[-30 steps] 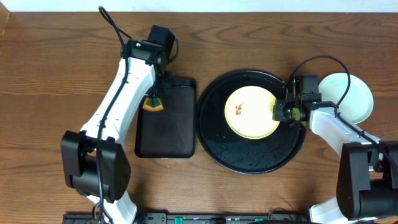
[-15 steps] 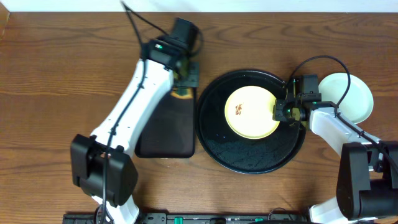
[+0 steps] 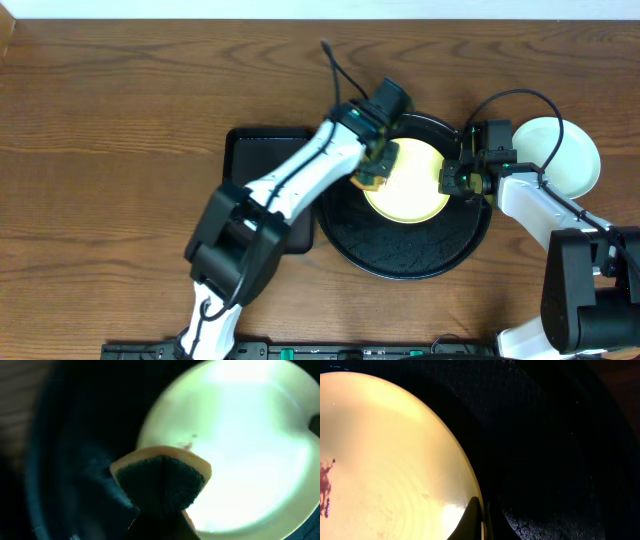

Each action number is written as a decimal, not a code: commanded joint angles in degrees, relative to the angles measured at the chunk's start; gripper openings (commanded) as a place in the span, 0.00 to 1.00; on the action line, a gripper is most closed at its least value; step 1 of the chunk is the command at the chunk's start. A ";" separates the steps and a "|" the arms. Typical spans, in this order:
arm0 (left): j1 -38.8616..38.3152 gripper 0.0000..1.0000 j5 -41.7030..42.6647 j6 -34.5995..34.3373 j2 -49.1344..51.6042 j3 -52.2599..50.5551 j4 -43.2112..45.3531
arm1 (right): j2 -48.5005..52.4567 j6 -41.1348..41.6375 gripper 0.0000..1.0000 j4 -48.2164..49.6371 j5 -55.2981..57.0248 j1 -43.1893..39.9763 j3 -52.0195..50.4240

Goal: Clean dirty plates on tray and stack at the side
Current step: 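Scrub the yellow plate with the sponge in left gripper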

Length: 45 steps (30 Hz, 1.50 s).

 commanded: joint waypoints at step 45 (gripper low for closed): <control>-3.91 0.08 -9.55 -0.50 9.66 -4.04 12.55 | 0.55 0.02 0.01 0.20 0.37 0.20 -0.26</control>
